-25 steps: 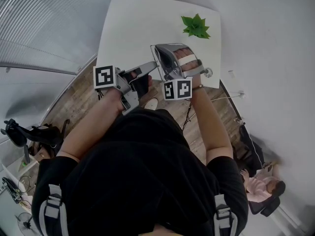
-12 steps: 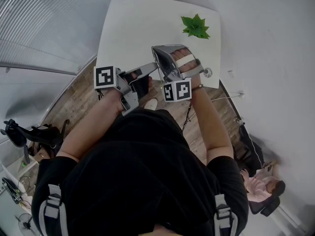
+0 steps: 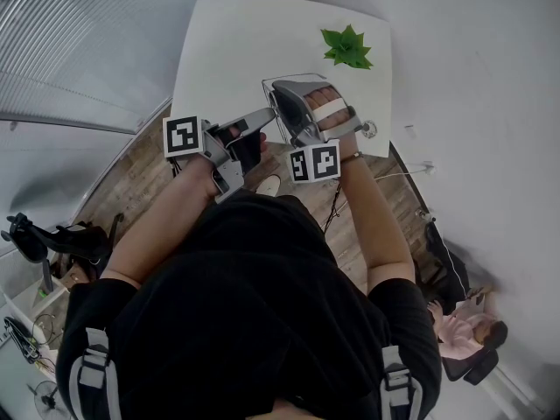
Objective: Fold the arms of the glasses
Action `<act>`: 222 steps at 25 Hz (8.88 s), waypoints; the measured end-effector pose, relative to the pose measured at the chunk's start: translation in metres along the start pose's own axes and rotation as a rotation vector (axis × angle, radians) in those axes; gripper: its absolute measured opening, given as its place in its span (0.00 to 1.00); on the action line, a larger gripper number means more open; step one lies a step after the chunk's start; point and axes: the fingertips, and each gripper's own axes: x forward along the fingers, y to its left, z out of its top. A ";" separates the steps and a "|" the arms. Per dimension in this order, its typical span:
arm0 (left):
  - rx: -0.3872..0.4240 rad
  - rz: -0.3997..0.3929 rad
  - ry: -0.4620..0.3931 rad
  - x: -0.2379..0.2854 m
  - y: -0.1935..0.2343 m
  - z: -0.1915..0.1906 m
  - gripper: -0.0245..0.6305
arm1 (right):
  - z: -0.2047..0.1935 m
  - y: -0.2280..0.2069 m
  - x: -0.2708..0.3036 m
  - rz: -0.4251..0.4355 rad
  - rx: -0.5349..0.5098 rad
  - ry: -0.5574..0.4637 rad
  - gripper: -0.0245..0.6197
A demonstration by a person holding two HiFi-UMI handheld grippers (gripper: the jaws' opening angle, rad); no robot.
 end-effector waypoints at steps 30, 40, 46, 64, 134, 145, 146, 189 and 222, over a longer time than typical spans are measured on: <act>-0.001 0.004 -0.048 -0.008 -0.004 0.011 0.06 | -0.082 -0.037 -0.015 -0.174 0.261 0.227 0.26; -0.004 0.002 -0.049 -0.008 -0.004 0.012 0.06 | -0.087 -0.040 -0.015 -0.197 0.253 0.242 0.12; 0.002 0.009 -0.054 -0.008 -0.004 0.013 0.06 | -0.085 -0.042 -0.018 -0.200 0.250 0.238 0.12; 0.018 0.036 -0.085 -0.013 -0.001 0.022 0.06 | -0.076 -0.043 -0.021 -0.199 0.243 0.216 0.11; 0.040 0.073 -0.235 -0.042 -0.001 0.076 0.06 | 0.021 -0.010 -0.015 -0.119 0.194 0.060 0.10; 0.043 0.070 -0.238 -0.041 -0.003 0.072 0.06 | 0.029 0.001 -0.018 -0.081 0.163 0.031 0.12; 0.043 0.069 -0.238 -0.041 -0.003 0.072 0.06 | 0.029 0.002 -0.018 -0.078 0.160 0.029 0.12; 0.052 0.061 -0.257 -0.045 -0.006 0.075 0.06 | 0.045 -0.009 -0.058 -0.095 0.358 -0.113 0.15; 0.012 0.010 -0.206 -0.038 -0.001 0.059 0.06 | -0.006 -0.056 -0.059 -0.182 1.085 -0.221 0.06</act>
